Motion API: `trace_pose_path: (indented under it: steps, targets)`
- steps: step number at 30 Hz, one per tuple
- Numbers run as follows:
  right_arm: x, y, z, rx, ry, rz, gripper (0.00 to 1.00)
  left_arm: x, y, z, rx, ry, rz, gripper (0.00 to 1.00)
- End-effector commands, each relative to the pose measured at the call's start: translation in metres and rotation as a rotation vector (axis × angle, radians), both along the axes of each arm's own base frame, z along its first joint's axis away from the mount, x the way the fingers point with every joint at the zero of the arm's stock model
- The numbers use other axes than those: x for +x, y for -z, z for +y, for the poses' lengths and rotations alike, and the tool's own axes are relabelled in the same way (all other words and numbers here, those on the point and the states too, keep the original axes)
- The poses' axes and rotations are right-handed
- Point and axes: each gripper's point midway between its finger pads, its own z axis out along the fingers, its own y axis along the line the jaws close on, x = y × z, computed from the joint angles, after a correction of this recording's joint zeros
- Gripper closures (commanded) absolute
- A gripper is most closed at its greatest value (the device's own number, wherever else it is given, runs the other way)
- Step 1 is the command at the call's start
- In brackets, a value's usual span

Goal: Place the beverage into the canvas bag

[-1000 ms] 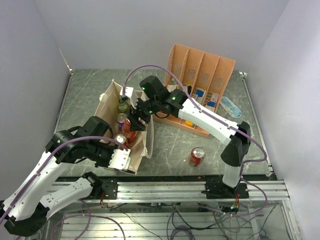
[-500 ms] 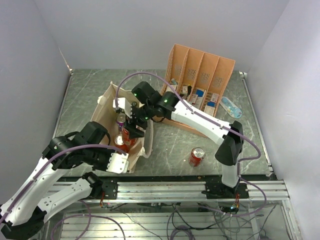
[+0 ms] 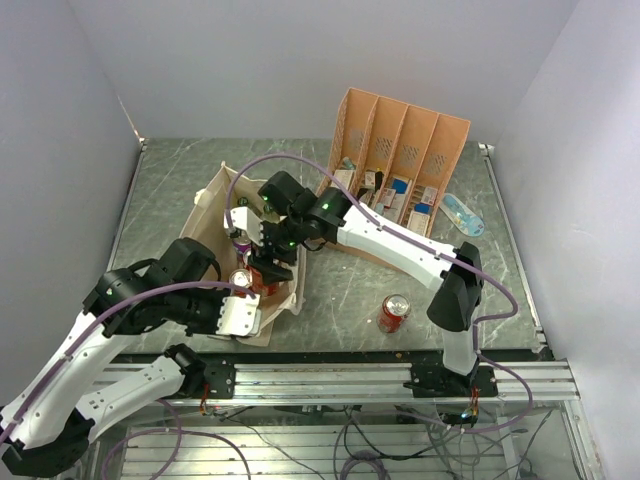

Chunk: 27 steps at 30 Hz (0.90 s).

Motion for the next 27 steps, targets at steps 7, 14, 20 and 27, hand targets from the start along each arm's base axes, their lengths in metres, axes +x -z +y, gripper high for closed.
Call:
trace_pose_path:
  steps: [7,14,20,27]
  targets:
    - [-0.014,-0.021,0.002,0.061,-0.02,0.006,1.0,0.028,-0.024,-0.002,-0.029,-0.093,-0.136,0.92]
    - [-0.024,-0.024,0.005,0.1,-0.055,0.086,1.0,0.032,-0.058,-0.02,-0.153,-0.137,-0.13,0.93]
    - [-0.03,-0.03,0.011,0.138,-0.095,0.12,1.0,0.03,-0.065,-0.023,-0.187,-0.136,-0.133,0.93]
    - [-0.048,-0.036,0.012,0.167,-0.166,0.203,1.0,0.023,-0.056,-0.018,-0.185,-0.136,-0.122,0.93]
